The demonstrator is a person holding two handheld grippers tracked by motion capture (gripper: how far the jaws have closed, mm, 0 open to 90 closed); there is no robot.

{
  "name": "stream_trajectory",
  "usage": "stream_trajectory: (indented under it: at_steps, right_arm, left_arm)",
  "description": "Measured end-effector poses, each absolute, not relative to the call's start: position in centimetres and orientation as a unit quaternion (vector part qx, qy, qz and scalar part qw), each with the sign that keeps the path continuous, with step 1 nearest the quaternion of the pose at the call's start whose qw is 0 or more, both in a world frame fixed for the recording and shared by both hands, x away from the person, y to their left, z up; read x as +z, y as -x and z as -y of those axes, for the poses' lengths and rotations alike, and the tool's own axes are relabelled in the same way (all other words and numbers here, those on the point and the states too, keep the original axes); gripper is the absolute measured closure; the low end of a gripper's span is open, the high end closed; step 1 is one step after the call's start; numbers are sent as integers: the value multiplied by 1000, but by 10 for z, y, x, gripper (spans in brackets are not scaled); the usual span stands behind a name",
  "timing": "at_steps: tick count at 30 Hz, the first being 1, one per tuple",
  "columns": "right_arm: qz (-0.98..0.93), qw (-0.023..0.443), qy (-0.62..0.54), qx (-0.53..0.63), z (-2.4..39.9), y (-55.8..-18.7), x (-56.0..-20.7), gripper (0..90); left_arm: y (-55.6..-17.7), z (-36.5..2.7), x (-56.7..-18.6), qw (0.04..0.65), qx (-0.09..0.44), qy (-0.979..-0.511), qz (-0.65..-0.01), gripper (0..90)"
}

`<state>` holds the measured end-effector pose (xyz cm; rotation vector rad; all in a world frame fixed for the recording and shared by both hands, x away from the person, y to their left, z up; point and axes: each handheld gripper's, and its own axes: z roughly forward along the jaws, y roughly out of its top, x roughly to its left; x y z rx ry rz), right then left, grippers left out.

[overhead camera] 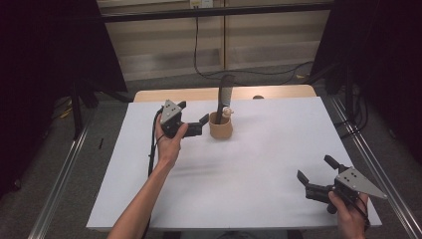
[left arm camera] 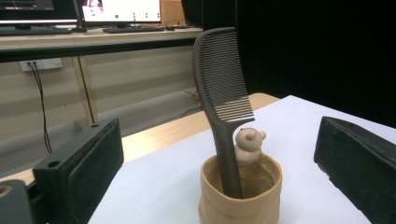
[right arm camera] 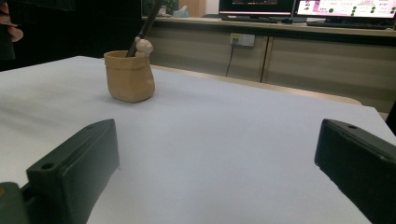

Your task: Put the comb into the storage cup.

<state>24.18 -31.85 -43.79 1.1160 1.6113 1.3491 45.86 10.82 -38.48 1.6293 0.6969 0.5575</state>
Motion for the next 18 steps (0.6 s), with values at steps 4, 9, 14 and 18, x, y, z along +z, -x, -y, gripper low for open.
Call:
stream_trajectory:
  at_steps: [4,9,14,18]
  right_arm:
    - [-630,375,-434,524,317,-242,-437,0]
    - [-629,377,-436,522,316,-241,-437,0]
    - [-630,379,-436,520,315,-242,-437,0]
    - [-629,379,-436,520,316,-242,-437,0]
  left_arm:
    - [-448,-108,-384,610,231,-700,-290,18]
    - [-437,-111,-385,614,236,-697,-286,20]
    - [-429,-116,-389,617,234,-689,-300,26]
    - [-421,-120,-390,618,242,-687,-296,29]
